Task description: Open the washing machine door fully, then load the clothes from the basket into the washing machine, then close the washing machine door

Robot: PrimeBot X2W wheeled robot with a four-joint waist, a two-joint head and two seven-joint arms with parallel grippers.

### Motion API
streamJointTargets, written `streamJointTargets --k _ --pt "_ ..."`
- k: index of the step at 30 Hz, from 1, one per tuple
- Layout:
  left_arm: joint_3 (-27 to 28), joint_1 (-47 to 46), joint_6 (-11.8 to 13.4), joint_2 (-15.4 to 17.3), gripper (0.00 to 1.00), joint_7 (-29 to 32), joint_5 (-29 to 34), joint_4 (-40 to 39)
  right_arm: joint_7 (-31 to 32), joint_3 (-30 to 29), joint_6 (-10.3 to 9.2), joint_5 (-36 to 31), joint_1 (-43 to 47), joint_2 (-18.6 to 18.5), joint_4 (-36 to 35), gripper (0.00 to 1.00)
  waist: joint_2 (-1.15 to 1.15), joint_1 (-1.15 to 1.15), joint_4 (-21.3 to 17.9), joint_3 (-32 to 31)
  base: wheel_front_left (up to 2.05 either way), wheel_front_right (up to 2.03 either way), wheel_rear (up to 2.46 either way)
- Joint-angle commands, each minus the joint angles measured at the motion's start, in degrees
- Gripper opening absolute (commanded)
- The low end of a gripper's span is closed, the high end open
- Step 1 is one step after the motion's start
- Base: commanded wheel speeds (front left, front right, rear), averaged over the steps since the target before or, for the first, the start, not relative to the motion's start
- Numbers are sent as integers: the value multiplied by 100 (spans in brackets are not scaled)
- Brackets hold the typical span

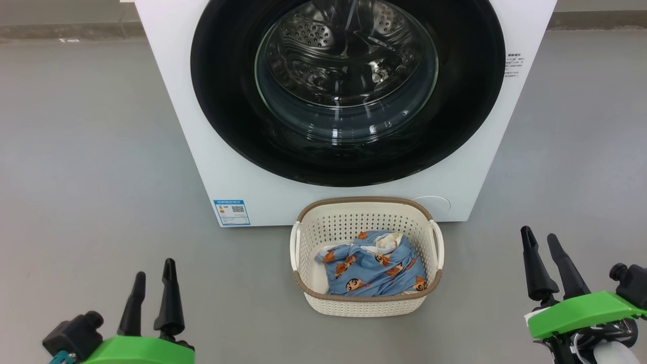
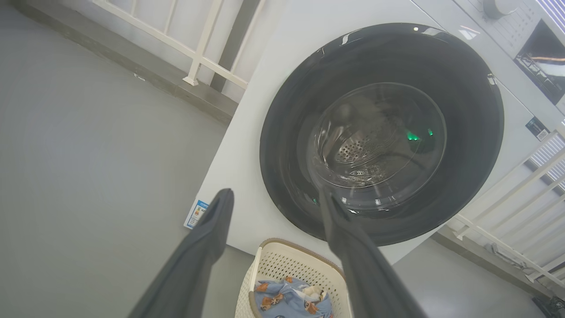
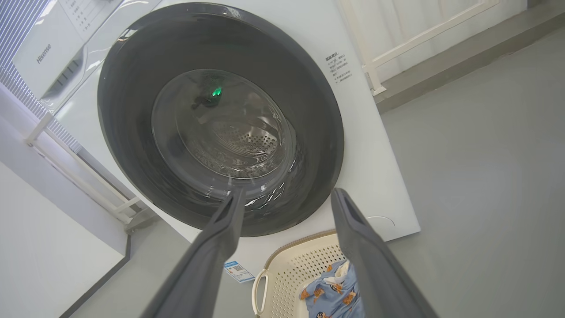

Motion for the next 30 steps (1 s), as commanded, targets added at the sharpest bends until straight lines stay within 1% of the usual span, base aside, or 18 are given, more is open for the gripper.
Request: streamJointTargets --k 1,17,18,30 --pt "100 -277 -39 71 100 -100 246 -107 -76 35 22 -284 -353 -115 -99 100 0 0 4 -6 0 0 0" --pt "32 -342 -27 81 100 -370 1356 -26 -226 -30 24 -1438 -468 -142 4 100 0 0 -9 -11 0 0 0" --pt "32 -342 -27 81 100 -370 1356 -26 -226 -30 24 -1438 -468 -142 4 100 0 0 -9 -11 0 0 0" --pt "-6 -417 -40 87 100 -571 2125 -22 -337 -166 26 -2375 -549 -109 64 100 0 0 -19 -15 0 0 0"
